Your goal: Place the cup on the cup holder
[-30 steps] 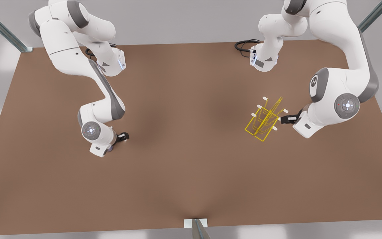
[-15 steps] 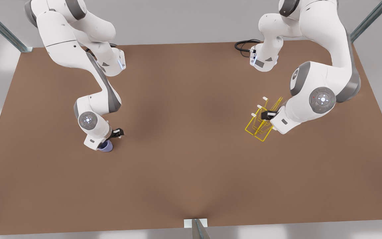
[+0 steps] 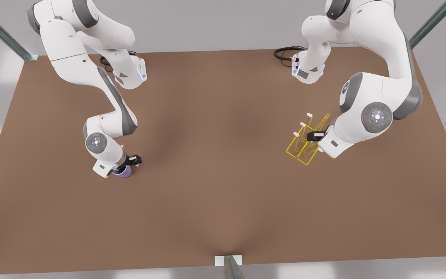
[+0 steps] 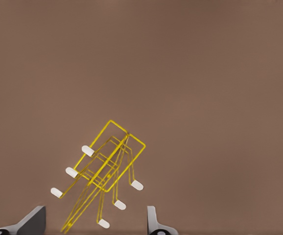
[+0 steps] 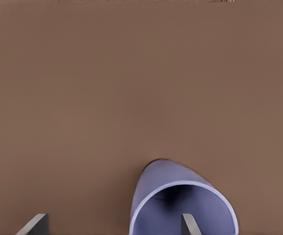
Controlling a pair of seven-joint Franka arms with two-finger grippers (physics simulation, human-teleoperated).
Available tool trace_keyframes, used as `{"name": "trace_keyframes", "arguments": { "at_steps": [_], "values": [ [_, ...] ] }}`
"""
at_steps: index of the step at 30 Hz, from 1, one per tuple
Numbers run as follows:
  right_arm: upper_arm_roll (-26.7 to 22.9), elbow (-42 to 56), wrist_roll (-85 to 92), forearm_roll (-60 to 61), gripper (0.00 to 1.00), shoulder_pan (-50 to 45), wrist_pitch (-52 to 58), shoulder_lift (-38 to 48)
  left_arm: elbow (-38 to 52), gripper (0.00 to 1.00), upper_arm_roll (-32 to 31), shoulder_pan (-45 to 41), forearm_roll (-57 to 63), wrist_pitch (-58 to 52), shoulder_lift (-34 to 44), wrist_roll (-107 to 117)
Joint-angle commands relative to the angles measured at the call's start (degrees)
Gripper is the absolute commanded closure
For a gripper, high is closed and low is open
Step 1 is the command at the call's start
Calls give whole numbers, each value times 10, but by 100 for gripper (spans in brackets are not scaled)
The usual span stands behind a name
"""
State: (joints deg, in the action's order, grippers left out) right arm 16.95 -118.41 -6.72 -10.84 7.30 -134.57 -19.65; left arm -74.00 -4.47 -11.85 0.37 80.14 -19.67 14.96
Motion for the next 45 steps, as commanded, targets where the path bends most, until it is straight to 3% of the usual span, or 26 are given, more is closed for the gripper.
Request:
{"name": "trace_keyframes", "arguments": {
  "at_steps": [1,40,42,43,45],
  "values": [
    [0,0,-50,2,0,0,-13,0,0,0,0,-1,1,-1,1,24],
    [1,-60,-51,-4,0,11,-66,-12,0,0,3,-4,2,-1,-1,24],
    [1,-60,-51,-3,72,12,-66,-11,0,0,3,-4,2,-1,0,24],
    [2,-60,-51,-3,79,12,-66,-11,0,0,3,-4,3,-1,-1,24],
    [2,-60,-51,-3,79,12,-63,-9,0,0,3,-4,3,-1,-1,24]
  ]
}}
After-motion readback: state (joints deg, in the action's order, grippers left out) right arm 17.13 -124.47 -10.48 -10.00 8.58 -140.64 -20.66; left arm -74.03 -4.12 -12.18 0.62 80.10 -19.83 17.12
